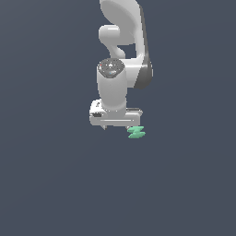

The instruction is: Pick up the object and move it to a goal position.

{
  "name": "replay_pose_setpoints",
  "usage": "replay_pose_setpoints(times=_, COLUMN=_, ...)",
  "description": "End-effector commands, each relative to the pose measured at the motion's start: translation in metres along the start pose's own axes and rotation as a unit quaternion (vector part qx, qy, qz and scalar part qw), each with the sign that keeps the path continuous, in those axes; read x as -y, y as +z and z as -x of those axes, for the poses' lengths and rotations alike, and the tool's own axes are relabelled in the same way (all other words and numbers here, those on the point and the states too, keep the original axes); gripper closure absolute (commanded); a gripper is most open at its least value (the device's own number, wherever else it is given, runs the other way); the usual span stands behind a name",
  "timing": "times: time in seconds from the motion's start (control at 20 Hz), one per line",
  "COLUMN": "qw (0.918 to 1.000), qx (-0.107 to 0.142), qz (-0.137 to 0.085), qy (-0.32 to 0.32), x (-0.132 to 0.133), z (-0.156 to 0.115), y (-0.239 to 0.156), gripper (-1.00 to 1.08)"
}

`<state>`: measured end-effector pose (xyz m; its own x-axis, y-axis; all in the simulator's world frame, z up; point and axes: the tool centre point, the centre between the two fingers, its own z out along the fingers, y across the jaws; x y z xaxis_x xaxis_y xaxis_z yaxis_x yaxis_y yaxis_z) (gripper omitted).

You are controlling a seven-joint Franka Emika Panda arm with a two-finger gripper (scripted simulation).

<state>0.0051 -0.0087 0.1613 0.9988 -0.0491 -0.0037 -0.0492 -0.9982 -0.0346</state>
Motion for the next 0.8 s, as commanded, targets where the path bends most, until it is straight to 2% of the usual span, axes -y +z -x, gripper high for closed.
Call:
replay_pose_setpoints(times=0.0, qw=1.0, qx=0.0, qz=0.0, qy=0.001, x=0.0, z=0.0, y=0.0, gripper=-0.92)
replay_pose_setpoints(times=0.35, qw=0.9997, qx=0.0, qz=0.0, qy=0.024, x=0.005, z=0.002, y=0.003, gripper=-0.92)
replay_pose_setpoints(times=0.75, qw=0.9968, qx=0.001, qz=0.001, qy=0.079, x=0.015, z=0.006, y=0.01, gripper=-0.92)
